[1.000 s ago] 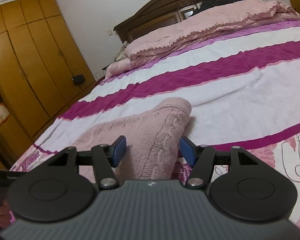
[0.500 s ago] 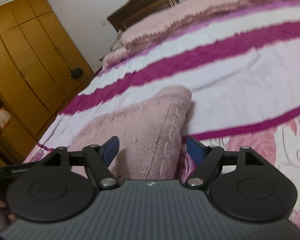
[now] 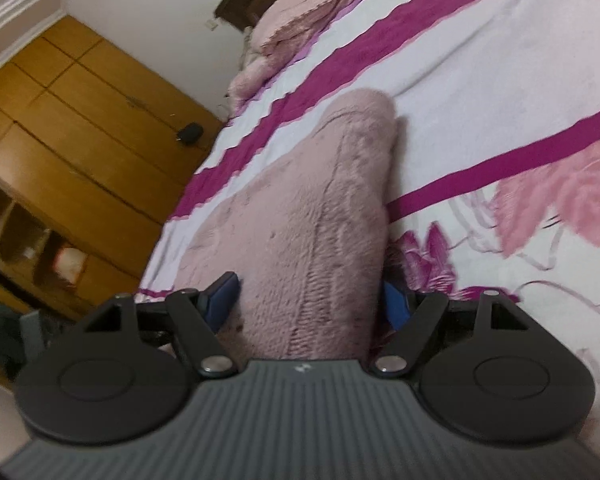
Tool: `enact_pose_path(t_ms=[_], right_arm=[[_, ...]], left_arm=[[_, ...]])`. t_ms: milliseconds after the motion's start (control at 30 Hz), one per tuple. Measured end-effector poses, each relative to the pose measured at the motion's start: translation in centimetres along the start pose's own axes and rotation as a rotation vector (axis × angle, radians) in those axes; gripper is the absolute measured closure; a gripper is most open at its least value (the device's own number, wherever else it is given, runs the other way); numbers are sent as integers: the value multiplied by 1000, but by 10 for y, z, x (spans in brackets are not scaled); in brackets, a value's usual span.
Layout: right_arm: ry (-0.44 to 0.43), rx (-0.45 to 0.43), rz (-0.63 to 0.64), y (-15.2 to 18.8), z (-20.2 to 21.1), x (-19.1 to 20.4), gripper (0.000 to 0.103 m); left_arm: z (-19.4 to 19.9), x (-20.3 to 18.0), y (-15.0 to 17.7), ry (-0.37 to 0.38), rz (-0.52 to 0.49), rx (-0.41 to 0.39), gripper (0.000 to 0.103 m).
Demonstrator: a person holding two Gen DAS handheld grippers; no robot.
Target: Fold small clothes
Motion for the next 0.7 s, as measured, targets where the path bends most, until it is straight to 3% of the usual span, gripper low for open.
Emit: enact_pose_path(t_ms=[67,167,500,700], right_arm=[[3,-14,17,3,-2,4,42],[-19,-52,-27,0,2,14,53],[-41,-77,-12,-4,49,88,57],[-17,-52,-83,11,111,89,57]], left_arm=[[0,0,0,29,4,-9,44],[2,7,-3,75,76,-3,55],[56,-22,1,237,108,-58,64],[98,-51,39,310,87,-38,64]])
Point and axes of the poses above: each gripper's, at about its wrist camera, not at the fingertips, and z roughly against the way its jaws point, x to its left, y to its underside, the point moved 3 cm from there along -z, roughly the way its jaws point, and after that the axes turned 13 degrees about -y, right-handed, at the moved point
